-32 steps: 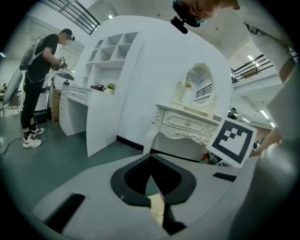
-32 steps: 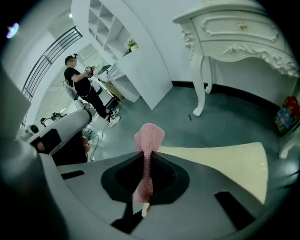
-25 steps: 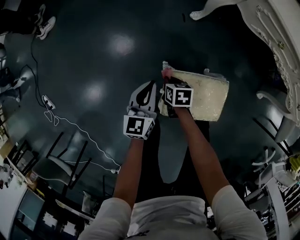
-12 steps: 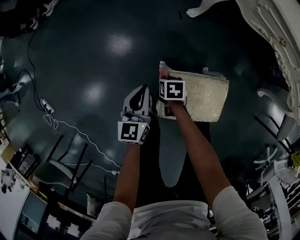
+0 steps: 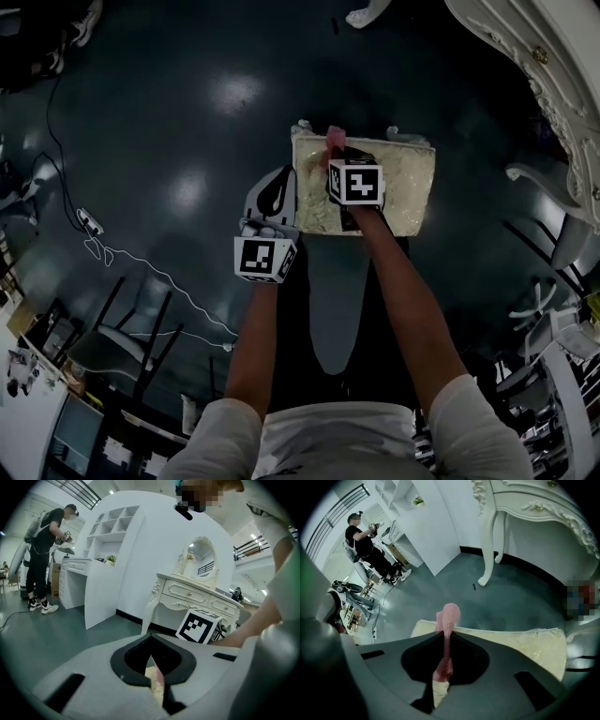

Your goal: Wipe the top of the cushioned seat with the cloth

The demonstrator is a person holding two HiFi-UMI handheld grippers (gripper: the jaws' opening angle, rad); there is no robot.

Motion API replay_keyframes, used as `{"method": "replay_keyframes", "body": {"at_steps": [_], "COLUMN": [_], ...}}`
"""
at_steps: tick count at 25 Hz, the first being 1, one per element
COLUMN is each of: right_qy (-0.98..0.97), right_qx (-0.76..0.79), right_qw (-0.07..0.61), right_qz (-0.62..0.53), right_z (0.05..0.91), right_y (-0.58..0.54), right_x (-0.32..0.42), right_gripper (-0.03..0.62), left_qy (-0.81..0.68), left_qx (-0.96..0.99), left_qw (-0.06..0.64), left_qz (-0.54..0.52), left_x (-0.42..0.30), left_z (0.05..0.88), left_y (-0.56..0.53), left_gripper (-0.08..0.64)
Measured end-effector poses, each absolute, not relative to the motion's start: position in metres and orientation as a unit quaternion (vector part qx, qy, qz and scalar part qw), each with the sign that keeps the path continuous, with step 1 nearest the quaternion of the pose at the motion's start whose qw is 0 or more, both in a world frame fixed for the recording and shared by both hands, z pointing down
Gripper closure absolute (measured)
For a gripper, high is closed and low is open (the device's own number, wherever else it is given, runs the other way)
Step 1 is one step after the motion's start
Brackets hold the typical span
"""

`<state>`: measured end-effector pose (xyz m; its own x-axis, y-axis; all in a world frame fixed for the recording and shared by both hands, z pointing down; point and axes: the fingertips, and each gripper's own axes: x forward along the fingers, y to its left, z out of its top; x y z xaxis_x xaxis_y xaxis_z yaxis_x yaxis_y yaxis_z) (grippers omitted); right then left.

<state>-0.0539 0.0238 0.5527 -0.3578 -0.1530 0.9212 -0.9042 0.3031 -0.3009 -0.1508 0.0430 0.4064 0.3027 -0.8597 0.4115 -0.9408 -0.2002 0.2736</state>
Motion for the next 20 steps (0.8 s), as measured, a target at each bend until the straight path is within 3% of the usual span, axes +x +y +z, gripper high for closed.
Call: {"method": "replay_keyframes", "body": {"at_steps": [20], "right_qy": [-0.649], "right_qx": [0.486], "right_qw": [0.406], "right_qz": [0.422], "right_z": [0.55], "right_y": [-0.013], "right_x": [0.144], "right_gripper": [0.572], "left_qy": [-0.518], "left_qx": [0.812], "left_qw": [0.252], "left_qz": [0.094], "left_x": [-0.011], "left_z": [0.426], "left_y": [0.029], "left_gripper": [0.549]}}
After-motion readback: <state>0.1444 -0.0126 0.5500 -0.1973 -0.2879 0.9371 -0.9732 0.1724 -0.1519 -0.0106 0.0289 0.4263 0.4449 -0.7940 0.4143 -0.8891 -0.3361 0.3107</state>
